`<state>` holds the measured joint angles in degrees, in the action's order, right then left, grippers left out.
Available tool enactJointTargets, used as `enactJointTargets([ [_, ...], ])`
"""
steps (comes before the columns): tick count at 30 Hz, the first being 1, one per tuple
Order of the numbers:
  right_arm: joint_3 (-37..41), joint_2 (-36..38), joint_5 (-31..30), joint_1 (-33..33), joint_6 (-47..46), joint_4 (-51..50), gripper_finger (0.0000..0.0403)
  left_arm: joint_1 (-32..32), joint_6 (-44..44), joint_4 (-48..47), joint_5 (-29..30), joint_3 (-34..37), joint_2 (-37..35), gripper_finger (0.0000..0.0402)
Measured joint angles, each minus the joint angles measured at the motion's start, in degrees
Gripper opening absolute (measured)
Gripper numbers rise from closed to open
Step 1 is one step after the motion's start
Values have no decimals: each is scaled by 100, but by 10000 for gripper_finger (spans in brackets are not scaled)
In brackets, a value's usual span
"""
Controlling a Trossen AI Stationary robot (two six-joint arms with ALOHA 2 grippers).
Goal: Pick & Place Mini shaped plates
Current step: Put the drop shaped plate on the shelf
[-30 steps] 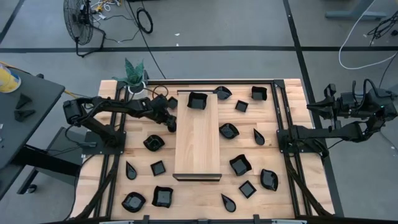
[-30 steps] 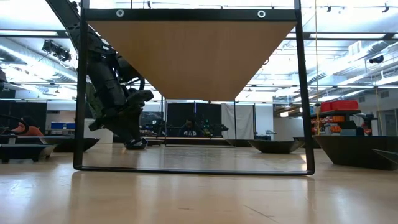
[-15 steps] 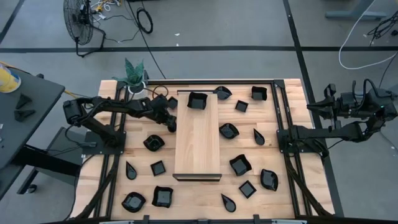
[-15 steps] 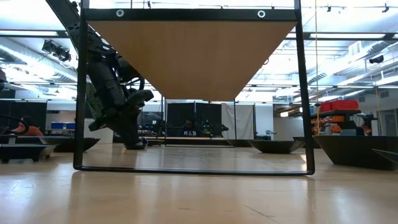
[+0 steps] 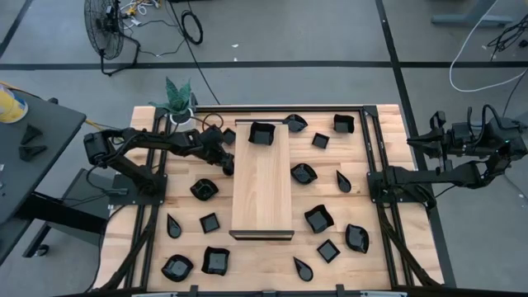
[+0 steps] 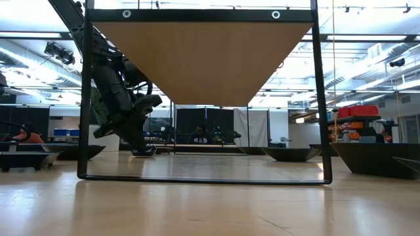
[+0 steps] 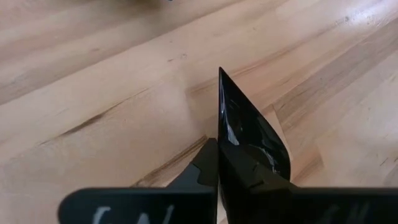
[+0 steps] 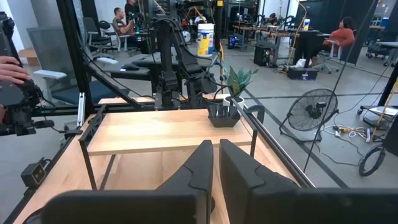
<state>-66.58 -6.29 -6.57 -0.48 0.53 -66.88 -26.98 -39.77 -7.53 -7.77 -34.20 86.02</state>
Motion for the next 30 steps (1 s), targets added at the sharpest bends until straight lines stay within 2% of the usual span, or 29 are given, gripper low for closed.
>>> enactJointTargets([
  [18, 1, 0, 0, -1, 0, 1, 34, 35, 172, -165, -263, 0, -24, 2],
  [30, 1, 0, 0, -1, 0, -1, 34, 30, 254, -752, -63, -4, -819, 1],
])
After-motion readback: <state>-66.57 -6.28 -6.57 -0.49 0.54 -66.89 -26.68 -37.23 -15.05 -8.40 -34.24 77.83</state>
